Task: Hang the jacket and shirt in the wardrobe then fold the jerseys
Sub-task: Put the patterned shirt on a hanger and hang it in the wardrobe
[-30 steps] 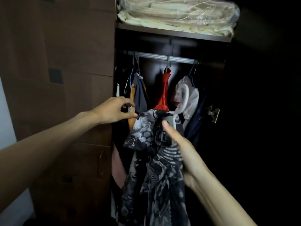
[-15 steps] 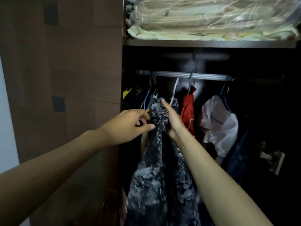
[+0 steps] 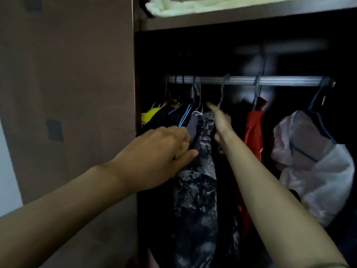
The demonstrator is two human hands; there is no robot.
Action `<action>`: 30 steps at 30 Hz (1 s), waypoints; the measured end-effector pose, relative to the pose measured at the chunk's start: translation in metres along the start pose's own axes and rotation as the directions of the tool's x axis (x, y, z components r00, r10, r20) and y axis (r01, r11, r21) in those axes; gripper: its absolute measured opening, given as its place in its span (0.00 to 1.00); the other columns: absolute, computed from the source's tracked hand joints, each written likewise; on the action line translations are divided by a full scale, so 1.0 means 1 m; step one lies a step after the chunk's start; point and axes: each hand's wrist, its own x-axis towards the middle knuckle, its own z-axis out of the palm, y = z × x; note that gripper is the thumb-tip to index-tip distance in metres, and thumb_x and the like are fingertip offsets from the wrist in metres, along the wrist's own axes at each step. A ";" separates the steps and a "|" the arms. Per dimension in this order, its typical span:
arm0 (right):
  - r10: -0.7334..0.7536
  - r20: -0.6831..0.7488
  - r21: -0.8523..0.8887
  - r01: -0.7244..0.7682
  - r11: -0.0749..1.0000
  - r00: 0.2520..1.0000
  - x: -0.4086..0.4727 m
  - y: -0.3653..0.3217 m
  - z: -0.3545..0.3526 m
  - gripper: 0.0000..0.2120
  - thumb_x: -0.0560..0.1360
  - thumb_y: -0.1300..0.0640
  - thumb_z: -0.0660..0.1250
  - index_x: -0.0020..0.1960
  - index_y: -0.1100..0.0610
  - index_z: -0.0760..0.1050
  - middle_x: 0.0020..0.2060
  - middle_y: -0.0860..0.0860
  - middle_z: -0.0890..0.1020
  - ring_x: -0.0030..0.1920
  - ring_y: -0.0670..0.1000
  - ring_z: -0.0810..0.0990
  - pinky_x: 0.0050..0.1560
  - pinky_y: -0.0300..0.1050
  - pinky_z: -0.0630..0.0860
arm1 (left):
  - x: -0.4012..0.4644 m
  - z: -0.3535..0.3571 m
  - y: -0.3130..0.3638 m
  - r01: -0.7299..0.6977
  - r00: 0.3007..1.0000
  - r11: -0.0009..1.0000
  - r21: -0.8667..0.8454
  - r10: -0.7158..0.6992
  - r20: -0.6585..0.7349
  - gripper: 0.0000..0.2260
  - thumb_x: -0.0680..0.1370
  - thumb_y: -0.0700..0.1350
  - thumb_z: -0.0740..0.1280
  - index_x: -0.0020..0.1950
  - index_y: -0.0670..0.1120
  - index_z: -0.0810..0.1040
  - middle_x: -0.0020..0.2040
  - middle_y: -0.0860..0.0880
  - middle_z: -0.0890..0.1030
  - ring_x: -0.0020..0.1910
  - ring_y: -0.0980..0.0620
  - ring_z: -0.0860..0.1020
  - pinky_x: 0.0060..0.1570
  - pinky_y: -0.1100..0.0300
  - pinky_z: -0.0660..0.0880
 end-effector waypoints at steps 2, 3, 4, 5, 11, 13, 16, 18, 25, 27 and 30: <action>-0.024 -0.015 0.055 0.025 0.998 1.000 0.014 -0.012 -0.002 0.25 0.68 0.47 0.80 0.56 0.62 0.81 0.45 0.59 0.87 0.41 0.56 0.87 0.37 0.46 0.83 | 0.000 0.001 -0.001 0.008 1.000 1.000 0.003 -0.008 -0.010 0.12 0.82 0.61 0.58 0.56 0.54 0.72 0.50 0.56 0.76 0.48 0.55 0.75 0.48 0.54 0.75; -0.019 -0.010 0.087 0.019 0.996 1.000 0.023 -0.018 -0.005 0.26 0.67 0.48 0.80 0.58 0.63 0.80 0.47 0.60 0.87 0.42 0.57 0.87 0.36 0.45 0.83 | 0.001 0.001 -0.001 0.011 1.000 1.000 0.001 -0.011 -0.017 0.12 0.82 0.61 0.58 0.57 0.55 0.72 0.51 0.56 0.76 0.49 0.55 0.76 0.48 0.54 0.75; -0.003 0.006 0.093 0.003 0.996 1.000 0.030 -0.020 -0.011 0.30 0.66 0.48 0.82 0.61 0.64 0.80 0.49 0.61 0.87 0.44 0.58 0.88 0.36 0.46 0.83 | 0.001 0.002 -0.001 0.013 1.000 1.000 -0.001 -0.013 -0.022 0.12 0.82 0.61 0.59 0.58 0.54 0.72 0.52 0.56 0.76 0.50 0.55 0.76 0.49 0.53 0.75; 0.020 0.026 0.076 -0.022 0.997 0.999 0.036 -0.019 -0.017 0.35 0.63 0.47 0.82 0.63 0.65 0.79 0.52 0.61 0.86 0.46 0.59 0.88 0.38 0.48 0.84 | 0.002 0.002 0.000 0.015 1.000 1.000 -0.003 -0.015 -0.027 0.13 0.82 0.61 0.59 0.59 0.54 0.72 0.53 0.57 0.77 0.52 0.54 0.76 0.51 0.54 0.75; 0.089 0.086 -0.059 -0.084 0.995 0.992 0.023 -0.021 -0.035 0.35 0.64 0.41 0.80 0.63 0.63 0.80 0.53 0.60 0.87 0.48 0.60 0.88 0.40 0.49 0.84 | 0.001 0.005 0.001 0.048 0.999 0.999 -0.020 -0.048 -0.021 0.14 0.82 0.60 0.59 0.62 0.53 0.71 0.53 0.60 0.73 0.55 0.57 0.74 0.49 0.63 0.68; 0.063 0.041 -0.095 -0.059 0.994 0.997 -0.006 -0.024 -0.034 0.32 0.71 0.40 0.76 0.64 0.62 0.77 0.52 0.56 0.86 0.47 0.57 0.87 0.38 0.46 0.83 | -0.002 0.004 0.001 0.048 0.999 0.996 -0.082 -0.049 -0.020 0.13 0.82 0.59 0.60 0.60 0.53 0.72 0.52 0.59 0.74 0.53 0.58 0.75 0.49 0.62 0.70; -0.066 -0.040 -0.271 0.052 0.961 0.997 -0.064 -0.010 -0.033 0.37 0.71 0.33 0.71 0.66 0.60 0.72 0.55 0.52 0.81 0.55 0.55 0.82 0.55 0.49 0.79 | -0.013 -0.001 -0.001 0.060 0.998 0.984 -0.169 -0.063 -0.013 0.10 0.82 0.58 0.61 0.57 0.54 0.72 0.50 0.58 0.75 0.49 0.58 0.75 0.50 0.56 0.76; -0.247 -0.054 -0.431 0.201 0.880 0.967 -0.105 0.000 -0.034 0.38 0.71 0.34 0.72 0.67 0.60 0.70 0.55 0.52 0.80 0.57 0.54 0.81 0.60 0.50 0.77 | -0.024 -0.008 0.000 0.074 0.996 0.979 -0.190 -0.081 -0.027 0.11 0.81 0.58 0.62 0.57 0.54 0.72 0.50 0.58 0.76 0.48 0.58 0.76 0.51 0.52 0.77; -0.450 0.309 -0.290 0.533 0.795 0.838 -0.258 0.009 0.008 0.11 0.75 0.48 0.74 0.47 0.52 0.74 0.29 0.43 0.70 0.30 0.45 0.70 0.37 0.45 0.69 | -0.107 -0.059 -0.005 0.158 0.976 0.982 -0.105 -0.171 -0.134 0.15 0.78 0.64 0.59 0.54 0.55 0.74 0.47 0.58 0.79 0.48 0.55 0.78 0.50 0.48 0.77; -0.428 0.441 -0.234 0.562 0.793 0.789 -0.297 0.011 0.034 0.10 0.77 0.52 0.73 0.45 0.54 0.74 0.29 0.43 0.69 0.30 0.45 0.69 0.34 0.43 0.66 | -0.146 -0.079 -0.013 0.244 0.958 0.968 -0.056 -0.250 -0.139 0.15 0.80 0.63 0.60 0.55 0.54 0.74 0.47 0.57 0.78 0.47 0.55 0.78 0.49 0.51 0.76; -0.437 0.617 -0.170 0.653 0.738 0.654 -0.362 0.019 0.080 0.08 0.77 0.50 0.72 0.46 0.54 0.76 0.32 0.44 0.76 0.33 0.45 0.75 0.36 0.45 0.72 | -0.214 -0.111 -0.026 0.407 0.906 0.913 0.018 -0.401 -0.133 0.15 0.80 0.61 0.61 0.56 0.51 0.74 0.49 0.55 0.79 0.45 0.54 0.76 0.46 0.55 0.73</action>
